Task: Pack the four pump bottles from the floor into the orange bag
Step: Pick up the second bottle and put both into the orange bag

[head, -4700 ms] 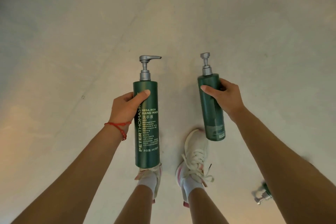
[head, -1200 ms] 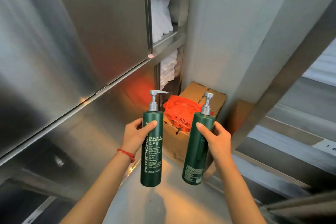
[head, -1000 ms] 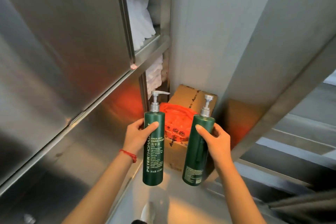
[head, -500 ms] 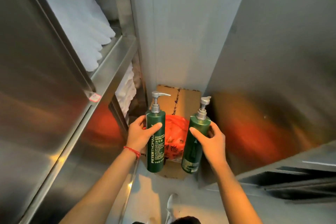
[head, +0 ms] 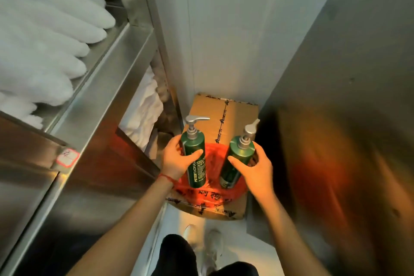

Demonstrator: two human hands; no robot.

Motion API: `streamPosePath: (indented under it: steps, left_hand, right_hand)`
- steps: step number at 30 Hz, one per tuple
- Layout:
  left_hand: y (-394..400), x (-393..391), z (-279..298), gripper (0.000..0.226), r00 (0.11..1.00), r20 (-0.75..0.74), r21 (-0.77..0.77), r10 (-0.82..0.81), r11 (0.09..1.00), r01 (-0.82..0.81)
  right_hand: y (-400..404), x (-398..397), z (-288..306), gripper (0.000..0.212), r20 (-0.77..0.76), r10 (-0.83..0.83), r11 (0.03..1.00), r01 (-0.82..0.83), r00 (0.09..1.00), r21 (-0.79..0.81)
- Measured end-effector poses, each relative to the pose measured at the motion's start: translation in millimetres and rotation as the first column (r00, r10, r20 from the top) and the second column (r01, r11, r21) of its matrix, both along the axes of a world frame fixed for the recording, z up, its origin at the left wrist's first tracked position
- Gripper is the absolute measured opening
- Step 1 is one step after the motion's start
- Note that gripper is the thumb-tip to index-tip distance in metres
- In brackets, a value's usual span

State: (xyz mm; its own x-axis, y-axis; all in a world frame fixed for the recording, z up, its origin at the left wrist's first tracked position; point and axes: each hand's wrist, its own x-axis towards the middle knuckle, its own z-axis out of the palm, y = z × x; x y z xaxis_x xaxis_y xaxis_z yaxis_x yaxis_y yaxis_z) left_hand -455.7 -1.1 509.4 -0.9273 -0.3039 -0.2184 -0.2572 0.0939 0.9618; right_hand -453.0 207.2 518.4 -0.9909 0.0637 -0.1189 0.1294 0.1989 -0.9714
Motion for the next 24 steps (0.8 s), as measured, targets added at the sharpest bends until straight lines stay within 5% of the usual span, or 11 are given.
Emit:
streamPosePath:
  steps: [10,24]
  left_hand:
    - [-1,-34,-59,0.05,0.981,0.074,-0.18,-0.179,0.965,0.19]
    - [6,-53,-98,0.058,0.952,0.092,-0.116,-0.291,0.947,0.3]
  right_hand:
    - [-22,-28,-64,0.063,0.056,0.009,0.993,-0.016,0.998,0.121]
    - [-33,-42,-110,0.064,0.113,-0.019,0.989,0.002,0.993,0.149]
